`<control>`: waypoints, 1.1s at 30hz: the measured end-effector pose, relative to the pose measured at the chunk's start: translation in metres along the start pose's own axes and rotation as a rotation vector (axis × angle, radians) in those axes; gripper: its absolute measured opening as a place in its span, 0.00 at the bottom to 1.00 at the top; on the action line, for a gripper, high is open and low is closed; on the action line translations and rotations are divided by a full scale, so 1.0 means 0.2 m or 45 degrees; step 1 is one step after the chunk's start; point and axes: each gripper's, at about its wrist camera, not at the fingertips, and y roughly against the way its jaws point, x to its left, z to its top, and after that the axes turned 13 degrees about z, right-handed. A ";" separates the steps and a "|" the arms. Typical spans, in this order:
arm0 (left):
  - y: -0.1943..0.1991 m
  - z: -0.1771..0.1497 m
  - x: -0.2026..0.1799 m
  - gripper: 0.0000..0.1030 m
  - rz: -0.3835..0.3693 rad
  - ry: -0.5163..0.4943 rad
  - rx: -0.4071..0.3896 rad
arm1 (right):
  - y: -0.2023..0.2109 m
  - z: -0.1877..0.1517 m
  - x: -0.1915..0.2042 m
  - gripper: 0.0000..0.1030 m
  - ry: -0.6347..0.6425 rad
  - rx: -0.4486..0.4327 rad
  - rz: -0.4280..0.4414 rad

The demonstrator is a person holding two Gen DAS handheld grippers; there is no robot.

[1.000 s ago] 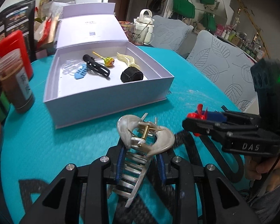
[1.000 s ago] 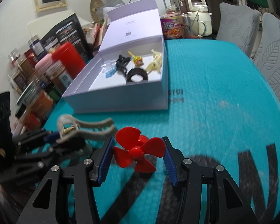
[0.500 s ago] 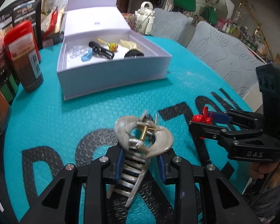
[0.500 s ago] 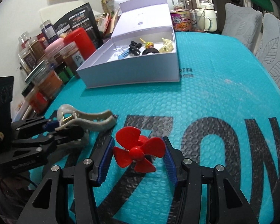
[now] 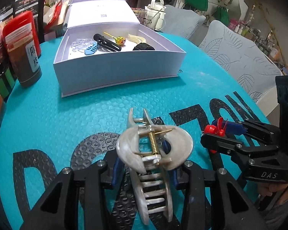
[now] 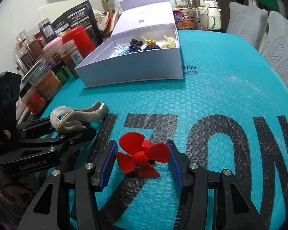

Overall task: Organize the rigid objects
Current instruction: 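Carry the pearl claw clip and red fan with both tools over the white box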

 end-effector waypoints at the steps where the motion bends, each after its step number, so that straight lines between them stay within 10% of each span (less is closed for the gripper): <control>1: 0.00 0.00 0.00 0.38 0.005 -0.001 -0.001 | 0.00 0.00 0.00 0.50 -0.002 -0.004 0.001; 33: 0.28 0.06 -0.03 0.34 0.020 -0.012 -0.107 | 0.15 0.01 0.16 0.48 0.012 -0.074 0.044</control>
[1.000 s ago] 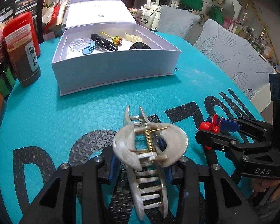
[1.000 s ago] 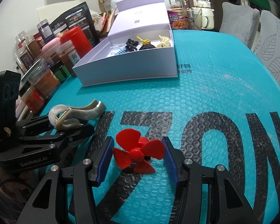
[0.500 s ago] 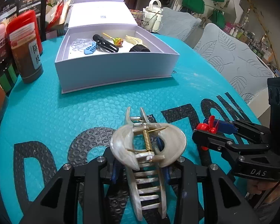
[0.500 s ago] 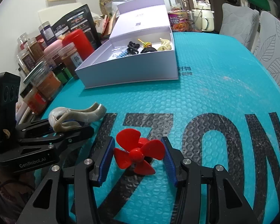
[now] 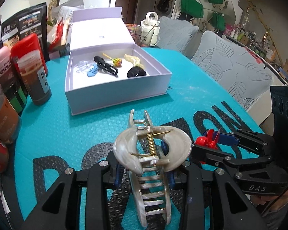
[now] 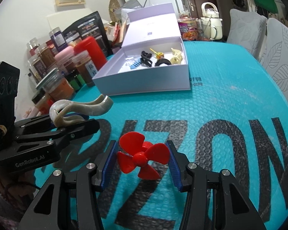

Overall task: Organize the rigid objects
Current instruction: 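Carry the pearl claw clip and red fan with both tools over the white box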

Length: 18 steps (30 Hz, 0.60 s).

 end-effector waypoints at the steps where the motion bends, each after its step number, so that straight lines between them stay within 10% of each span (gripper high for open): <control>1: 0.02 0.01 0.00 0.34 0.000 0.000 -0.011 | 0.01 0.01 0.01 0.48 0.002 -0.004 0.004; 18: 0.20 0.18 0.04 0.34 0.042 0.006 -0.160 | 0.15 0.20 0.12 0.48 0.113 -0.086 0.083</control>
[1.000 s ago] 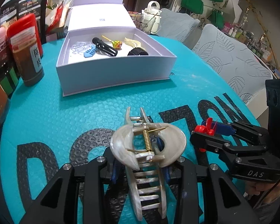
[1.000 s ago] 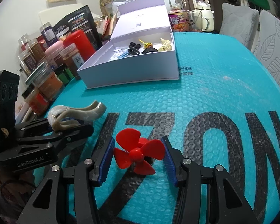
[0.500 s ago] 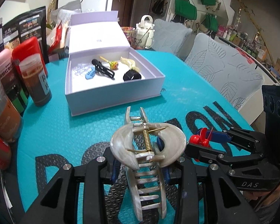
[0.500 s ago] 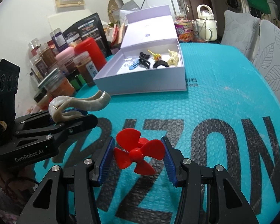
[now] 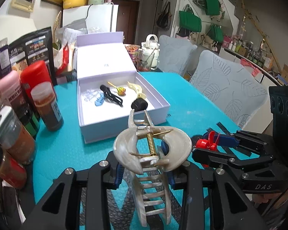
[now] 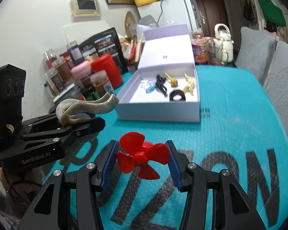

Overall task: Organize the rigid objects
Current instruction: 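Carry the pearl claw clip and red fan with both tools over the white box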

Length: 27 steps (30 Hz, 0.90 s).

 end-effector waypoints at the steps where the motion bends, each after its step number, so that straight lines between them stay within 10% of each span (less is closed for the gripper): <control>1: 0.00 0.02 0.00 0.34 0.005 -0.001 -0.008 | 0.01 0.02 0.00 0.48 0.008 -0.005 0.003; 27: -0.06 0.48 0.08 0.34 0.080 -0.019 -0.186 | -0.01 0.52 0.01 0.48 0.182 -0.092 0.065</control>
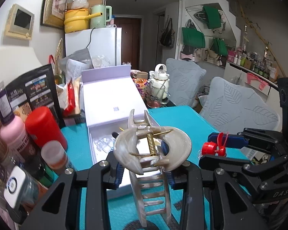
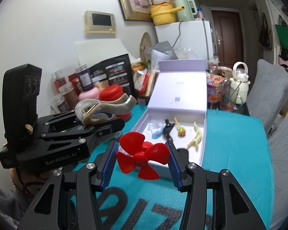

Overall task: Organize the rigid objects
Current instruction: 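Carry the pearl claw clip and red fan with both tools over the white box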

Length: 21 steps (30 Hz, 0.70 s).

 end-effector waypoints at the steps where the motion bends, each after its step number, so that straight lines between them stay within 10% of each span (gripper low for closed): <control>1: -0.01 0.02 0.01 0.34 0.005 0.002 -0.002 | -0.01 0.02 -0.01 0.48 -0.003 -0.004 -0.003; 21: -0.32 0.25 0.05 0.34 0.023 -0.020 -0.048 | -0.17 0.30 -0.26 0.48 -0.007 -0.025 -0.068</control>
